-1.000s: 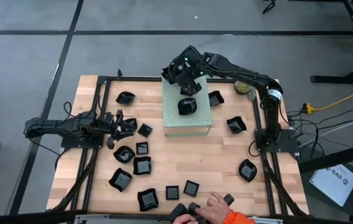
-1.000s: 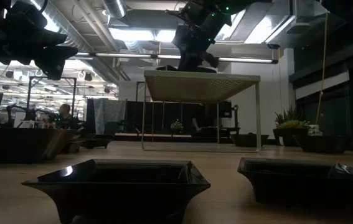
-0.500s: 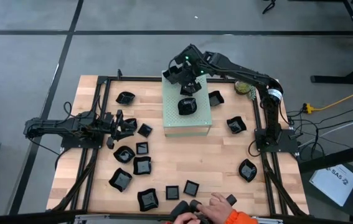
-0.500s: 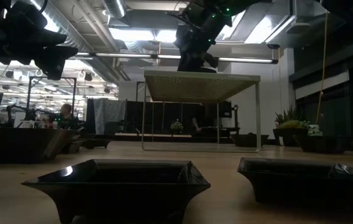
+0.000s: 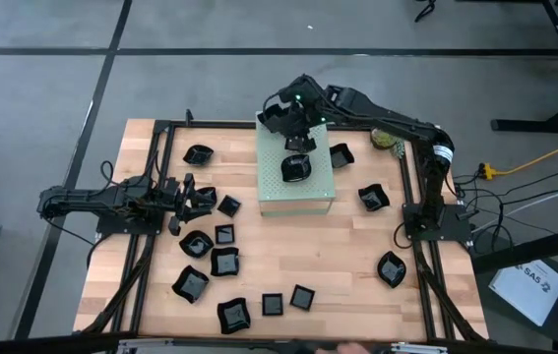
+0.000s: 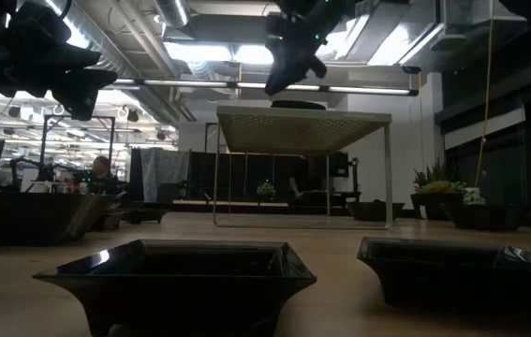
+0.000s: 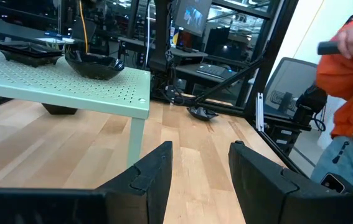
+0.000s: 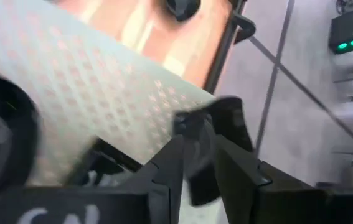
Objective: Pick & Place Mini shaped plates
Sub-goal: Stack the black leaf shaped plate on top of the black leaf shape plates on the shelf
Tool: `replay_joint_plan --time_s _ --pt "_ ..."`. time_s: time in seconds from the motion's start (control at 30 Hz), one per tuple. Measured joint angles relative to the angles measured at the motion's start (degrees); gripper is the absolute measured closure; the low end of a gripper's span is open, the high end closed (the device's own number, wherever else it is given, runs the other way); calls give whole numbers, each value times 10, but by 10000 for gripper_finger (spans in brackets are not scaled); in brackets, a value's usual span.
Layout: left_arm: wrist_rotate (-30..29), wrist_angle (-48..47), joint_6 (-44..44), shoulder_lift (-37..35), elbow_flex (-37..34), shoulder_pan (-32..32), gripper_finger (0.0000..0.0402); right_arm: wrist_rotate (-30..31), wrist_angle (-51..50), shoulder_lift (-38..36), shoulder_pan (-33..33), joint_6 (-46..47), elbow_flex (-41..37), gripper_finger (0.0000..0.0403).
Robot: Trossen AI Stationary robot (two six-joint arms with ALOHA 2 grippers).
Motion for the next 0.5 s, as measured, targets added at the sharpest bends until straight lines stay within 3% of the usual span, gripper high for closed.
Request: replay_joint_plan --time_s 0.5 --pt "0 0 0 0 0 0 249 -7 -122 -33 131 284 0 315"
